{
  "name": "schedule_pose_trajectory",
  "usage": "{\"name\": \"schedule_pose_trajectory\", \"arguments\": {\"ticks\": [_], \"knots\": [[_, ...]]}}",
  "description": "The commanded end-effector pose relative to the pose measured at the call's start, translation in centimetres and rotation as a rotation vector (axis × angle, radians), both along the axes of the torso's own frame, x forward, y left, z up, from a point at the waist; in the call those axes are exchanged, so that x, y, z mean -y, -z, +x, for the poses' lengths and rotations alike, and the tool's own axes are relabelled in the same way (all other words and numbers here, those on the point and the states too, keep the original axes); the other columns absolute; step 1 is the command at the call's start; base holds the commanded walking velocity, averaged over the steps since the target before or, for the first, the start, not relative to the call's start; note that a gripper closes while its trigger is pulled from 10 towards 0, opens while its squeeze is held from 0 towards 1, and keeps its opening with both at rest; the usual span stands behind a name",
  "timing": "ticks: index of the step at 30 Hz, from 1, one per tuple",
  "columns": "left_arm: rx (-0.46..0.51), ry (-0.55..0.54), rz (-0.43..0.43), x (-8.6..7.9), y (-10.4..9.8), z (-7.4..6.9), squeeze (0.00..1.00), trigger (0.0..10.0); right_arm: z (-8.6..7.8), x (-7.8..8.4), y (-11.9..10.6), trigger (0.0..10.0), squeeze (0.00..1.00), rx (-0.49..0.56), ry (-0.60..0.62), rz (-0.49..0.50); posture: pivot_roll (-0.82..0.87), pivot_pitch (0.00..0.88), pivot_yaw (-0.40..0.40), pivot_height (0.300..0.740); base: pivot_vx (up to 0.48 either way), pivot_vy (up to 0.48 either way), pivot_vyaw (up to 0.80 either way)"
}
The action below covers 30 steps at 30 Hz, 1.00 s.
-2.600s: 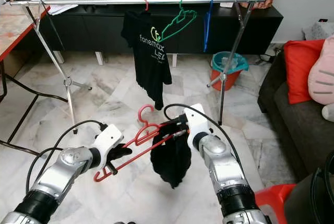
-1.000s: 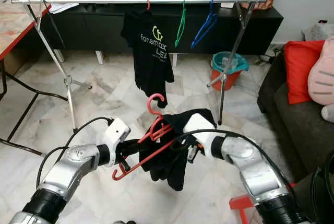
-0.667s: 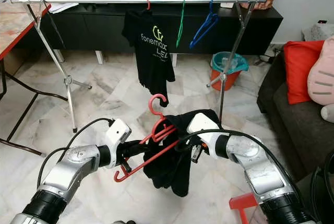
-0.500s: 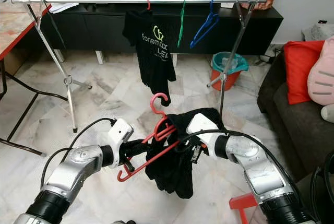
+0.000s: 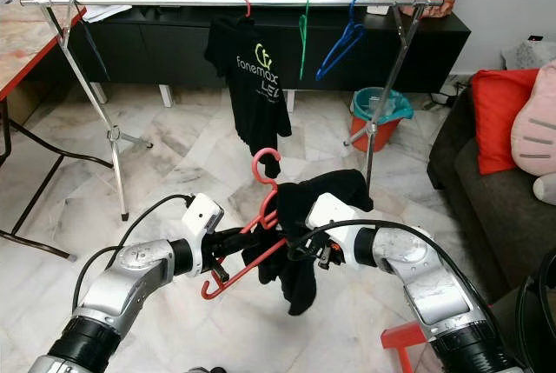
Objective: Hang hanger
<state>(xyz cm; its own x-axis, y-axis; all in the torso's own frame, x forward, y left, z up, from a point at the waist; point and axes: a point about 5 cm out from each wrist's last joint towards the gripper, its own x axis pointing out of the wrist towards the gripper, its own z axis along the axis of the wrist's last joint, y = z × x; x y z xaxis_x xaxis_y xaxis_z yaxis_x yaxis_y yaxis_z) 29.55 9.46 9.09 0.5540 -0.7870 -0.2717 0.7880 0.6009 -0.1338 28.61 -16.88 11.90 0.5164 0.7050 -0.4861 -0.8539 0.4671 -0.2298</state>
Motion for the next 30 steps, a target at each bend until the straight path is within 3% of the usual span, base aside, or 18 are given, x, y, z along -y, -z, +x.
{"name": "schedule_pose_trajectory", "arguments": {"ticks": [1,9,16,17,18,19,24,30], "knots": [[0.075,0.022,-0.047,0.3,-1.7,0.4,0.0,10.0,0.2,0.3,-0.7,10.0,1.0,0.026,-0.005,-0.019,0.02,0.077,-0.05,0.736,0.0,0.0,0.0],[0.08,0.018,-0.051,0.3,-1.7,0.6,0.0,10.0,-0.6,1.2,-1.2,10.0,1.0,0.024,-0.058,-0.093,0.01,0.078,-0.052,0.736,0.0,0.0,0.0],[0.081,0.052,-0.034,0.1,-1.4,0.2,0.0,10.0,0.8,4.1,-3.2,10.0,1.0,0.173,0.038,-0.216,0.01,0.081,-0.056,0.736,0.0,0.0,0.0],[0.079,0.079,-0.031,0.0,-1.4,0.0,0.0,10.0,1.1,4.5,-3.6,10.0,0.58,0.202,0.052,-0.223,0.01,0.08,-0.057,0.736,0.0,0.0,0.0],[0.079,0.079,-0.031,0.0,-1.4,0.0,0.0,10.0,1.1,4.5,-3.6,10.0,0.58,0.202,0.052,-0.223,0.01,0.08,-0.057,0.736,0.0,0.0,0.0],[0.076,0.103,-0.022,-0.2,-1.4,-0.1,0.0,10.0,1.6,5.0,-3.9,10.0,0.0,0.226,0.076,-0.242,0.01,0.08,-0.057,0.736,0.0,0.0,0.0],[0.066,0.196,0.001,-0.7,-1.6,-0.8,0.0,10.0,2.5,5.8,-4.9,10.0,0.0,0.28,0.099,-0.206,0.01,0.078,-0.059,0.736,0.0,0.0,0.0],[0.059,0.278,0.016,-0.8,-1.7,-1.4,0.0,10.0,1.8,5.2,-4.5,10.0,0.0,0.243,-0.031,-0.143,0.02,0.075,-0.061,0.736,0.0,0.0,0.0]]}}
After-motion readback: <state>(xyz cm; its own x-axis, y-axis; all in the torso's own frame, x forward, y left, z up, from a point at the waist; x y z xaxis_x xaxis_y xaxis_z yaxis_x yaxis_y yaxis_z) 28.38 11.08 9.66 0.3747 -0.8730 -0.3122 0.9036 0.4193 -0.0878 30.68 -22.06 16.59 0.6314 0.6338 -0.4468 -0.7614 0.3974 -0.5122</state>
